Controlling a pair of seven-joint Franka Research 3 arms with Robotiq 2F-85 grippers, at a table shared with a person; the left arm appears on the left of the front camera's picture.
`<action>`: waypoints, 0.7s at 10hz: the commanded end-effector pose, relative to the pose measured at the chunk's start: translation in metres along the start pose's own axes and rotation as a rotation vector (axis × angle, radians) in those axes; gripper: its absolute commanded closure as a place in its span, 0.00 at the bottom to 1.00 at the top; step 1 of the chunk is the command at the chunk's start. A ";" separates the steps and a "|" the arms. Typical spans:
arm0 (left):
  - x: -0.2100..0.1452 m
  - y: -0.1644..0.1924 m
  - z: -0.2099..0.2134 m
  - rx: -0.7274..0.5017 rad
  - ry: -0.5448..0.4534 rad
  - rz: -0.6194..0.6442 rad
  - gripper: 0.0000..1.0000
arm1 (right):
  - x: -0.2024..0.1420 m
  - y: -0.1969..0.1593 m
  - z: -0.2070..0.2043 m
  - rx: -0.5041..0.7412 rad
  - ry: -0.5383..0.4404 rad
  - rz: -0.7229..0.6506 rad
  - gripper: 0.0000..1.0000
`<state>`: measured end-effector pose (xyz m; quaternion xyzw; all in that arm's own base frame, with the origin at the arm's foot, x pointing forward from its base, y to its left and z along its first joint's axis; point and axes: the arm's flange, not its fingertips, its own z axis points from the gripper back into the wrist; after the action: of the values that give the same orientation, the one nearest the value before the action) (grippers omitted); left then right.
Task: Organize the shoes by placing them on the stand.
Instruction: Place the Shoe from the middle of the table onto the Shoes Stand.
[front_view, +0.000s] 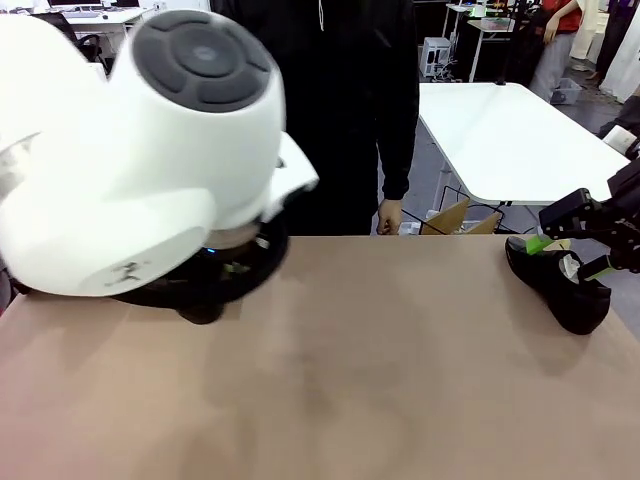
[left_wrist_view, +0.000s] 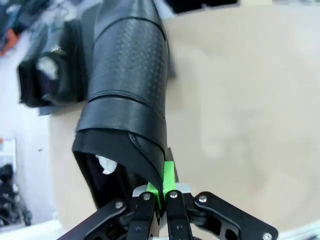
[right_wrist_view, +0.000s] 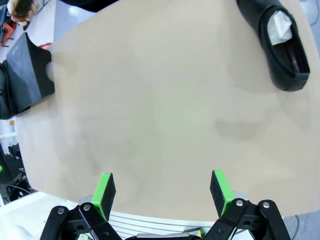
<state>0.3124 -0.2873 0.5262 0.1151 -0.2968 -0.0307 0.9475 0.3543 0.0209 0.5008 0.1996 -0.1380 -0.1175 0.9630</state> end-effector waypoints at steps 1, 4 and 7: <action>0.017 0.038 -0.028 0.117 -0.155 0.083 1.00 | 0.001 0.000 0.000 0.011 0.001 0.003 0.00; 0.051 0.068 -0.097 0.165 -0.261 0.022 1.00 | 0.001 0.000 0.000 0.011 0.001 0.003 0.00; 0.070 0.078 -0.147 0.111 -0.260 -0.035 1.00 | 0.001 0.000 0.000 0.011 0.001 0.003 0.00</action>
<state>0.4334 -0.1791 0.4728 0.1682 -0.3969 -0.0359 0.9016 0.3543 0.0209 0.5009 0.1996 -0.1382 -0.1176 0.9629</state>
